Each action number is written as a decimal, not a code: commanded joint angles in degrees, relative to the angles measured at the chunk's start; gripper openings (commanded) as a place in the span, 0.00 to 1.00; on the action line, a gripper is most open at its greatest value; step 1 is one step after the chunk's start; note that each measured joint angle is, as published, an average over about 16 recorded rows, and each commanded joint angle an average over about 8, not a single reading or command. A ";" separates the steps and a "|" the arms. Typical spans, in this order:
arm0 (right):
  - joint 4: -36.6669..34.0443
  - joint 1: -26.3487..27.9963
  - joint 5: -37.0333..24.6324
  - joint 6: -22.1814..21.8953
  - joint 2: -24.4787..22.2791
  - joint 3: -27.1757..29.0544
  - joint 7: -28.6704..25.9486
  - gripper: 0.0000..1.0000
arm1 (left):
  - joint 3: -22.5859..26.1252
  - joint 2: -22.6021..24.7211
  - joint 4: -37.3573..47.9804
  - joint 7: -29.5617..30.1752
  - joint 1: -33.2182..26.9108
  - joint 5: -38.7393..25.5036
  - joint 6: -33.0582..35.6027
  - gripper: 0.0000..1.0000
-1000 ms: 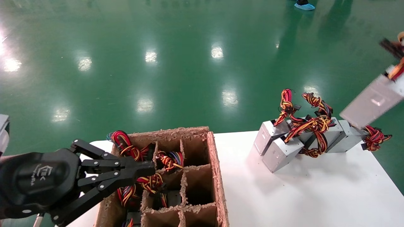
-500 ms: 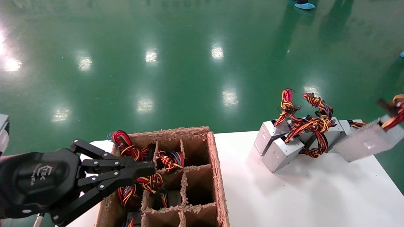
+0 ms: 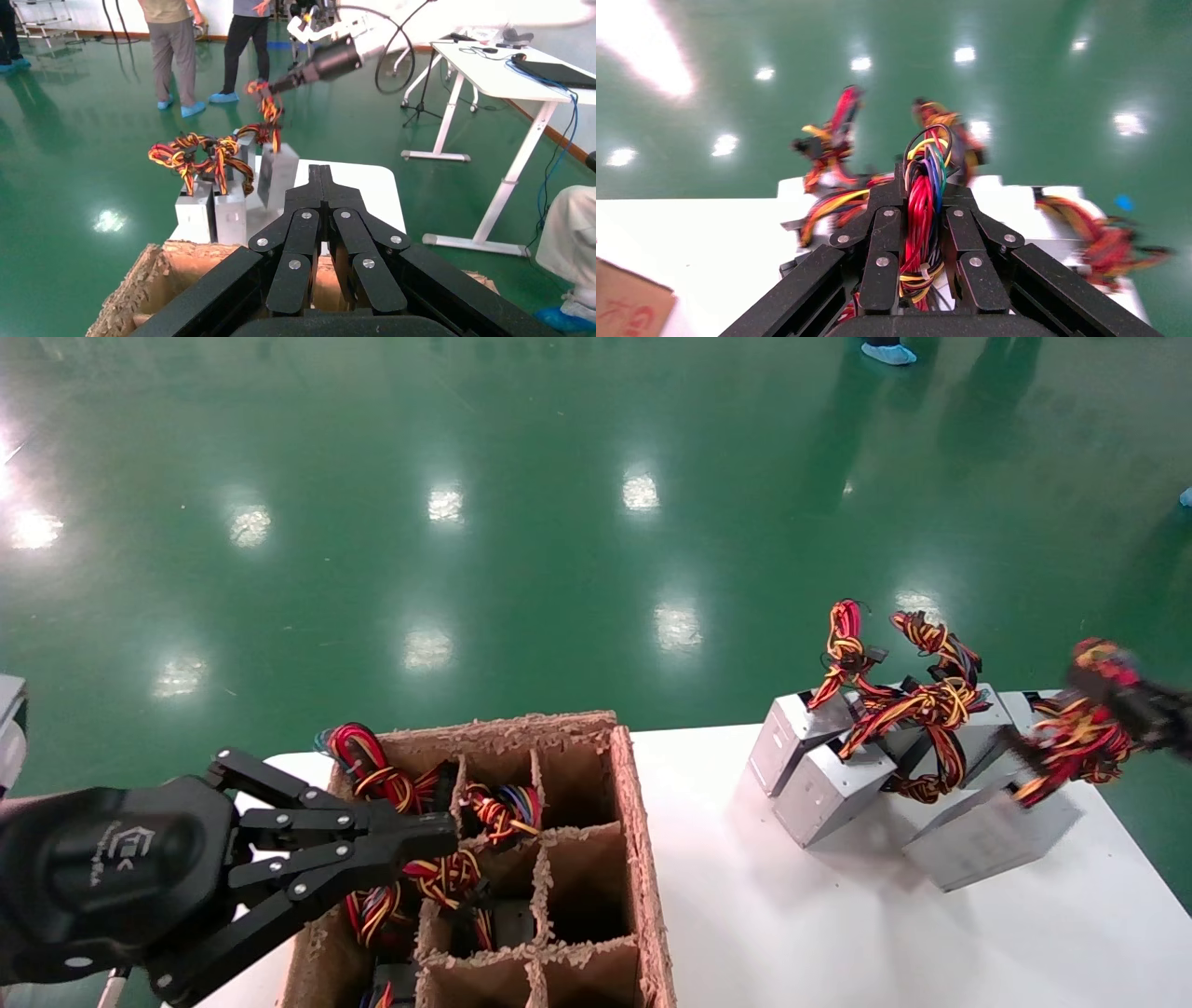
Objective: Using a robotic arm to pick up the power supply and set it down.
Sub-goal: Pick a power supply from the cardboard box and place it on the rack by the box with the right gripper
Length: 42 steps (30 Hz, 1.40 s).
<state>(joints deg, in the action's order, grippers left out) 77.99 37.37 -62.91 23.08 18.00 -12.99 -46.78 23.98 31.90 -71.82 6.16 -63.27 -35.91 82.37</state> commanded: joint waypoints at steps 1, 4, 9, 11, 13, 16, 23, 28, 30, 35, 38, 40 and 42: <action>0.00 0.62 -0.54 0.28 1.97 -0.84 0.61 0.00 | 0.00 0.00 0.00 0.00 0.00 0.00 0.00 0.00; -0.12 2.43 -2.11 -0.13 4.63 -2.47 0.69 0.00 | 0.00 0.00 0.00 0.00 0.00 0.00 0.00 0.00; -0.31 4.59 -4.43 -1.23 6.79 -4.69 -0.46 0.00 | 0.00 0.00 0.00 0.00 0.00 0.00 0.00 0.00; -0.36 5.01 -5.16 -1.66 6.93 -5.42 -1.34 0.00 | 0.00 0.00 0.00 0.00 0.00 0.00 0.00 0.00; -0.36 5.31 -5.79 -2.02 6.87 -6.12 -2.38 0.00 | 0.00 0.00 0.00 0.00 0.00 0.00 0.00 0.00; -0.32 5.85 -6.76 -2.33 6.82 -7.21 -3.95 0.00 | 0.00 0.00 0.00 0.00 0.00 0.00 0.00 0.00; -0.19 8.33 -9.07 -1.69 7.39 -9.75 -7.19 0.00 | 0.00 0.00 0.00 0.00 0.00 0.00 0.00 0.00; -0.13 10.40 -10.47 -0.64 8.00 -11.21 -9.13 0.00 | 0.00 0.00 0.00 0.00 0.00 0.00 0.00 0.00; -0.11 11.29 -11.08 -0.22 8.45 -11.80 -9.81 0.00 | 0.00 0.00 0.00 0.00 0.00 0.00 0.00 0.00; -0.12 13.58 -12.69 0.73 10.10 -13.33 -11.45 0.00 | 0.00 0.00 0.00 0.00 0.00 0.00 0.00 0.00; -0.15 14.84 -13.64 1.22 11.17 -14.26 -12.60 0.00 | 0.00 0.00 0.00 0.00 0.00 0.00 0.00 0.00; -0.17 15.59 -14.35 1.44 11.80 -14.88 -13.38 0.00 | 0.01 0.00 0.00 0.00 0.00 0.00 0.00 0.00; -0.20 16.20 -15.14 1.57 12.34 -15.49 -14.17 0.00 | 0.01 0.00 0.00 0.00 0.00 0.00 0.00 0.00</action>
<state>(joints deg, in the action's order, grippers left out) 77.78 53.33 -78.20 24.39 30.16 -28.45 -60.99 23.99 31.90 -71.82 6.16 -63.27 -35.90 82.37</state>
